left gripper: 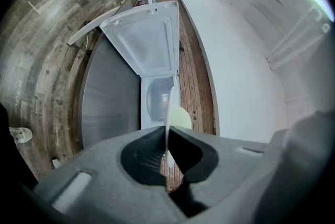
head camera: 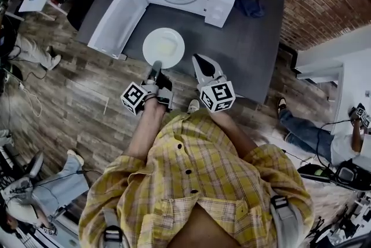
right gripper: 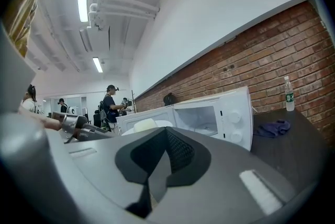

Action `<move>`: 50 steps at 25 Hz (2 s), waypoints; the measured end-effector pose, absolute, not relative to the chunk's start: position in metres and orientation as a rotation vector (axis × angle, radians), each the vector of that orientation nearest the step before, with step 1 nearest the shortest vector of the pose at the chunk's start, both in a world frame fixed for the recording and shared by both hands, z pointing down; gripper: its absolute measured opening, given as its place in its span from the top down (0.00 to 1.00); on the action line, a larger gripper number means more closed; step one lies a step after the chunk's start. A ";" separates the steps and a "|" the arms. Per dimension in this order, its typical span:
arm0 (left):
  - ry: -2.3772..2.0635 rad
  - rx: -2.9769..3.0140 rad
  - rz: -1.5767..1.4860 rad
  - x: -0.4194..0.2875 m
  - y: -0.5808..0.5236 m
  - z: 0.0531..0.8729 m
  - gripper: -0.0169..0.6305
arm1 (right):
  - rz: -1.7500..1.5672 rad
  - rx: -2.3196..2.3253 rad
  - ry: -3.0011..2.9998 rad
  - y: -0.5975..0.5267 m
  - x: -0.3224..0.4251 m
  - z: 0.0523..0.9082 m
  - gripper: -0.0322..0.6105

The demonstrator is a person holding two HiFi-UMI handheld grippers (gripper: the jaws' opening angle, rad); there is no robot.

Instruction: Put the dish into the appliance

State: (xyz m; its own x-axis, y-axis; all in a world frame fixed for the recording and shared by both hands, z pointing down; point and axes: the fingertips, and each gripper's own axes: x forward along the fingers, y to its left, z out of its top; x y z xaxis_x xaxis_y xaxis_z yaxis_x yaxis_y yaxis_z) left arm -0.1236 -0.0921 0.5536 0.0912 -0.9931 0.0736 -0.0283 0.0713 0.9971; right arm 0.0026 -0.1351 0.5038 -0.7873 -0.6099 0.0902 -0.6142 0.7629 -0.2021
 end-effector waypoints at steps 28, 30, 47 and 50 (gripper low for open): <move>-1.138 1.237 -0.926 -0.187 -0.204 0.567 0.96 | 0.387 1.247 -2.820 -0.221 -0.034 0.503 0.94; -1.123 1.243 -0.918 -0.187 -0.211 0.566 0.96 | 0.390 1.260 -2.811 -0.225 -0.034 0.504 0.94; -1.109 1.258 -0.836 -0.184 -0.257 0.593 0.96 | 0.428 1.292 -2.781 -0.246 -0.032 0.516 0.94; -1.111 1.250 -0.840 -0.184 -0.266 0.598 0.96 | 0.427 1.279 -2.782 -0.248 -0.035 0.516 0.94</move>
State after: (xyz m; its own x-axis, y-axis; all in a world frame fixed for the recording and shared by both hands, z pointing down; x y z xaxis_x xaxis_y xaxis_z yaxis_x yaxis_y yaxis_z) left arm -0.1844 -0.2656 0.5984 0.2821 -0.9427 0.1780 -0.0853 0.1601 0.9834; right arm -0.0354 -0.2482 0.5162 -0.6567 -0.7370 0.1597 -0.7510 0.6199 -0.2274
